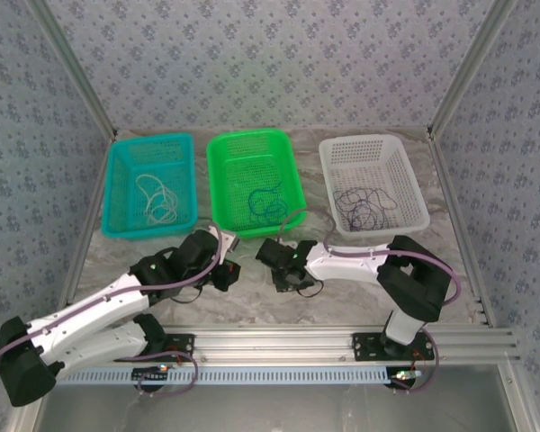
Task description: Untangle the cables
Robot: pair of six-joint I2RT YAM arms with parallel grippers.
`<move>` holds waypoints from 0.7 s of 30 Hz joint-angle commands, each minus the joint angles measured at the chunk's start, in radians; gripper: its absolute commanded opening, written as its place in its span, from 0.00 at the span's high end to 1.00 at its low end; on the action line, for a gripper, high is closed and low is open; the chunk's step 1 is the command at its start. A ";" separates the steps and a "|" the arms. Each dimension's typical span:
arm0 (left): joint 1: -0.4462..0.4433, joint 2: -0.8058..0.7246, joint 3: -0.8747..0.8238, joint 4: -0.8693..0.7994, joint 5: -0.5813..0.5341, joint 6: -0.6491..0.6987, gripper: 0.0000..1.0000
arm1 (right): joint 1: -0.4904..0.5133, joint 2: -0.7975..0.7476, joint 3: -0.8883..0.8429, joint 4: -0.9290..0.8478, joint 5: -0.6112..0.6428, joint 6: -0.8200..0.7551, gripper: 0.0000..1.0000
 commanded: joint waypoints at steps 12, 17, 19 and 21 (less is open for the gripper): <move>-0.005 -0.026 0.046 -0.053 -0.042 0.038 1.00 | -0.031 -0.061 -0.061 0.047 0.023 0.065 0.68; -0.004 0.009 0.117 -0.114 -0.028 0.086 1.00 | -0.002 -0.221 -0.105 0.091 0.147 -0.015 0.35; -0.004 0.019 0.144 -0.119 0.003 0.094 1.00 | 0.008 -0.279 -0.131 0.129 0.178 -0.055 0.30; -0.005 0.025 0.169 -0.118 0.028 0.089 1.00 | 0.019 -0.330 -0.146 0.157 0.196 -0.087 0.28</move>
